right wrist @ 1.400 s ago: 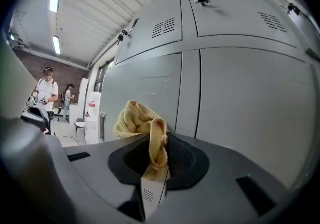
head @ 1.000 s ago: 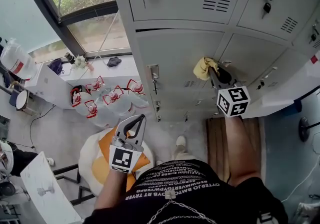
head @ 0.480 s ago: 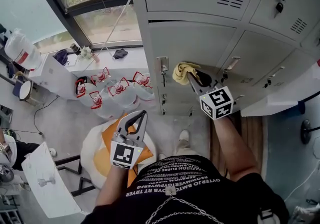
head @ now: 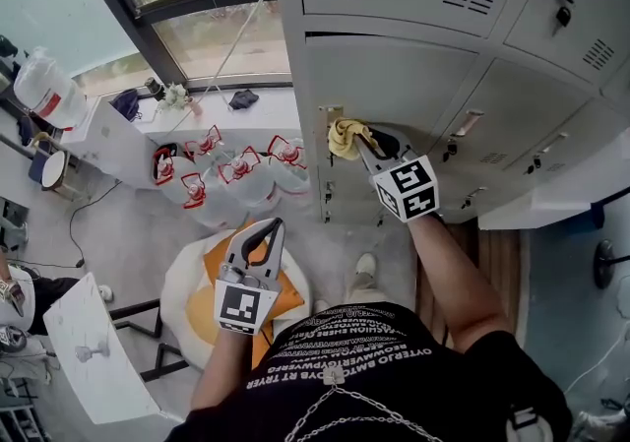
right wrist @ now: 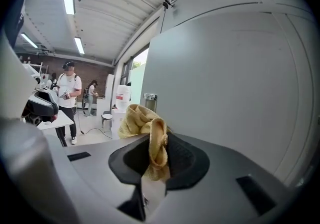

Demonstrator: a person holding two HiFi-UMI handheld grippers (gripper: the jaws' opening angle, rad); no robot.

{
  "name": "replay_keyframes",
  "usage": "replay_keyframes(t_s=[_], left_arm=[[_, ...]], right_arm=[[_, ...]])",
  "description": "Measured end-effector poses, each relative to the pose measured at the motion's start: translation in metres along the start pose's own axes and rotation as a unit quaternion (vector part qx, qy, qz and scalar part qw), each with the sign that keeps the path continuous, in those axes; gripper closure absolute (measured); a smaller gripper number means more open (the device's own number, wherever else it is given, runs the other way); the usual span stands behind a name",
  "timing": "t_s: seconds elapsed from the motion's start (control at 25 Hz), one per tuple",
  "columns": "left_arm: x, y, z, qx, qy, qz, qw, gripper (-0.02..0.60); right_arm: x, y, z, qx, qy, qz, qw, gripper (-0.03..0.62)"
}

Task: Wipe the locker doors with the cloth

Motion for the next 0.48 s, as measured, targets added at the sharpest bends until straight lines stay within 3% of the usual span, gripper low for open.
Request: replay_keyframes(t_s=[0.48], left_arm=[[0.017,-0.038,0.009,-0.036,-0.013,0.016,0.9991,0.577]], right_arm=[[-0.019,0.036,0.047,-0.053,-0.014,-0.012,0.998,0.533]])
Point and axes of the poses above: the fingertips, and each gripper's own axes: y backward along the fingers, z to its right, x out of its top, the point moved 10 cm from there along y, backward along the fingers, and after that the axes turned 3 degrees about -z, right-handed, at the moved point
